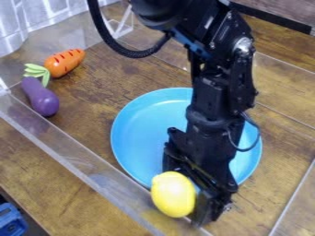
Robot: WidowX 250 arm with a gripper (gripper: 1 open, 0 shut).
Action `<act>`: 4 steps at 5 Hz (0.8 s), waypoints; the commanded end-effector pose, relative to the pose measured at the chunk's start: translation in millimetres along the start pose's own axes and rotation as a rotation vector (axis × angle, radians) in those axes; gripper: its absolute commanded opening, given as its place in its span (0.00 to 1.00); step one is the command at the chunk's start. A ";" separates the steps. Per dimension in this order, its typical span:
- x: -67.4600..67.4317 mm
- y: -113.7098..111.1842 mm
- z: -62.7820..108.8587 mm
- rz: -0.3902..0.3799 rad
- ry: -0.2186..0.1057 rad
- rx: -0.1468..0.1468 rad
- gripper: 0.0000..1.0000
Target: Put the lemon on the blue tray
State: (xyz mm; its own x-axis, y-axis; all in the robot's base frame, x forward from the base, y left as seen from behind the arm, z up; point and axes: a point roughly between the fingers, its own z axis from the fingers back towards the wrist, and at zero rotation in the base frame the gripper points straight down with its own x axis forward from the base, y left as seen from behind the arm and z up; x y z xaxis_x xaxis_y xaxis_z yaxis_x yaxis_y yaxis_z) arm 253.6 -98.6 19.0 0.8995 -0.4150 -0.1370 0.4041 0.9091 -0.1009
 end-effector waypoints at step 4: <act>-11.0 13.3 -6.1 -0.127 0.064 0.022 1.00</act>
State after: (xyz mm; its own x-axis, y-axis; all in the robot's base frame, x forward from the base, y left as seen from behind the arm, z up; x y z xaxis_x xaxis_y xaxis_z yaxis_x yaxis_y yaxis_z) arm 254.6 -92.6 18.9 0.8323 -0.5316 -0.1569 0.5226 0.8470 -0.0973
